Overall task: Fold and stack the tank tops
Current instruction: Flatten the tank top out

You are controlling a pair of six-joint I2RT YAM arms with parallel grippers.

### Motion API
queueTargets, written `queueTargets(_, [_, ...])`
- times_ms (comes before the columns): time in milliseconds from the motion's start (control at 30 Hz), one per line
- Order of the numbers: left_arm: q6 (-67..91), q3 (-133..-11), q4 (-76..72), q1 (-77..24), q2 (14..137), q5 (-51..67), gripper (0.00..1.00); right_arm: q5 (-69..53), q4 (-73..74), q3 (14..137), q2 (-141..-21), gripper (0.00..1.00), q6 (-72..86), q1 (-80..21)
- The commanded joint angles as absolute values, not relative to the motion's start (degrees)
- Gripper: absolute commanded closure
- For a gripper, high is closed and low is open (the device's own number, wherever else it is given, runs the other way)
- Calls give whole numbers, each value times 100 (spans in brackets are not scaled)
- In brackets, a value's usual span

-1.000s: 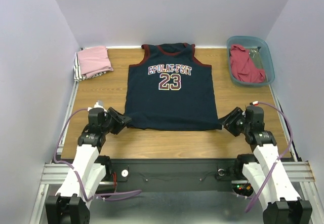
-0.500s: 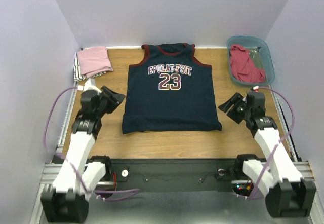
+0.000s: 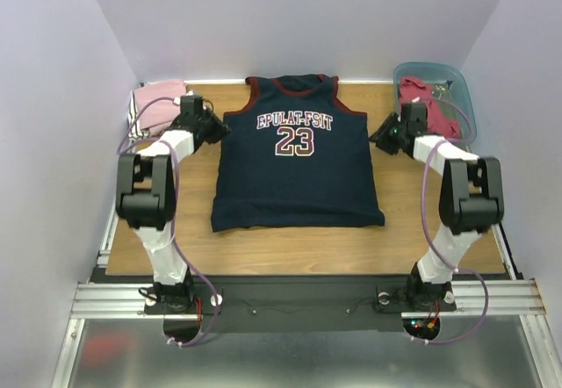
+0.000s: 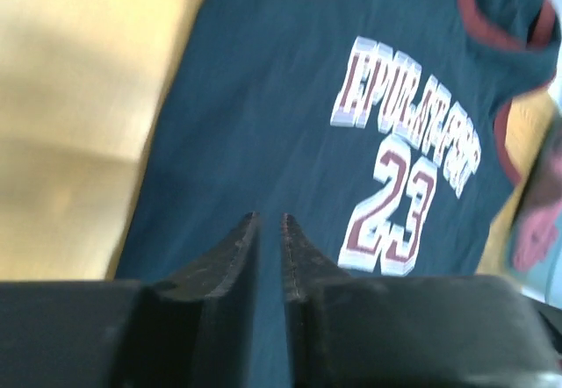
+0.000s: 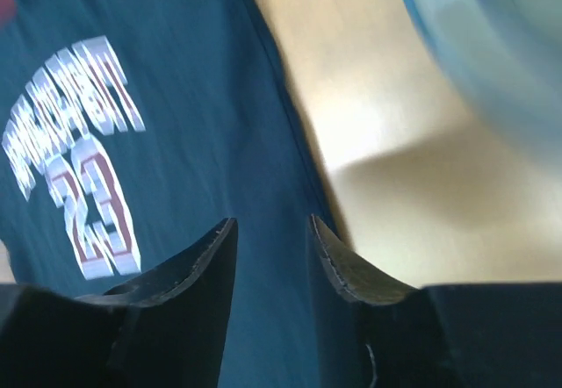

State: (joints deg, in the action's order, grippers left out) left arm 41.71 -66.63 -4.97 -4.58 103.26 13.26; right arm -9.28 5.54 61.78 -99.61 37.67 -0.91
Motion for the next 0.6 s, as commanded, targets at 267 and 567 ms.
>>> queueTargets(267, [3718,-9008,-9,-580,12523,1151,100,-739,412,8876,-12497,64,3612,-316])
queueTargets(567, [3700,-10976,668,-580,13876,1300,100,-519,1344,11334,-14052,69,3322,-387])
